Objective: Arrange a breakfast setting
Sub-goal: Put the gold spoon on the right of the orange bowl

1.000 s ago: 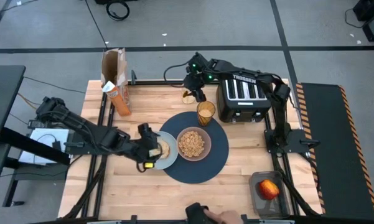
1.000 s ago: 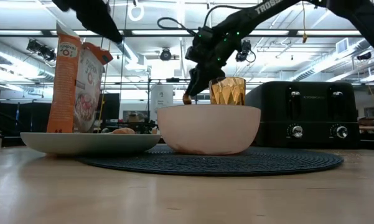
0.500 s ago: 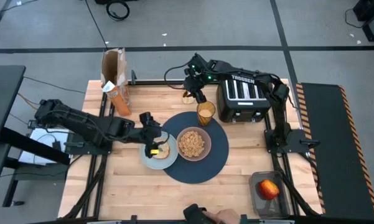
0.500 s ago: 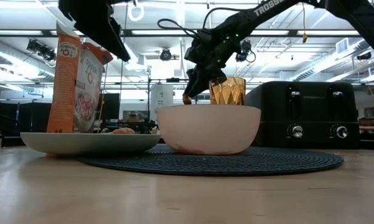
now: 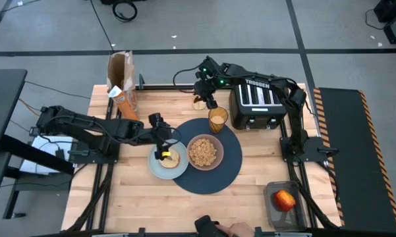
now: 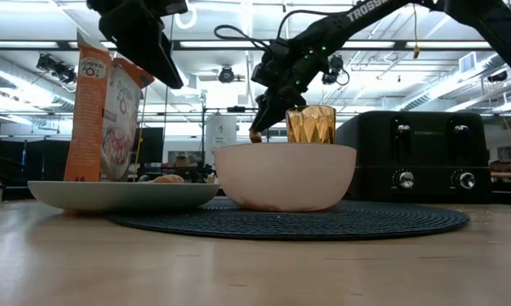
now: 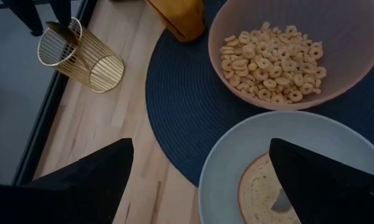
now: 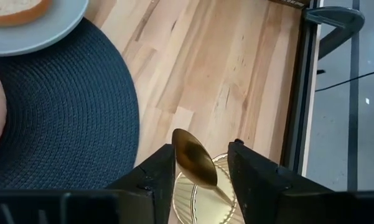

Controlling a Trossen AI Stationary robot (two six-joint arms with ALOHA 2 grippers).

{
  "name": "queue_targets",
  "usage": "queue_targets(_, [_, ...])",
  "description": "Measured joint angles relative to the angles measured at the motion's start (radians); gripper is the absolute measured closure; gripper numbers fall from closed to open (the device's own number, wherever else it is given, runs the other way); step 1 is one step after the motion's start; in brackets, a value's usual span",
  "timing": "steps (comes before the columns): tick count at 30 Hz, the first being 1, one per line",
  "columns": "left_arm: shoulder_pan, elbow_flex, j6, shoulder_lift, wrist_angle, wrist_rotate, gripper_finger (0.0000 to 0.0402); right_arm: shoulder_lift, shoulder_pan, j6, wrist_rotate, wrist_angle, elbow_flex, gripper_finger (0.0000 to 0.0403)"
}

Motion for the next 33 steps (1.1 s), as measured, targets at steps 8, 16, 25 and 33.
queue_targets(8, [0.000,0.000,0.000,0.000,0.013,0.000,0.0020,0.000,0.000,0.043,0.057,0.034,0.000,0.0272])
queue_targets(16, [0.000,0.000,0.001,0.000,0.012,0.000,0.0020,0.000,0.001,0.048,0.063,0.024,0.000,0.0295])
queue_targets(25, [0.000,0.000,0.045,-0.005,-0.012,0.003,0.0020,-0.057,0.047,0.345,0.387,0.181,0.000,0.0282])
queue_targets(33, [0.012,0.000,0.122,-0.157,-0.003,0.003,0.0020,-0.072,0.202,0.806,0.758,0.222,-0.002,0.0279])
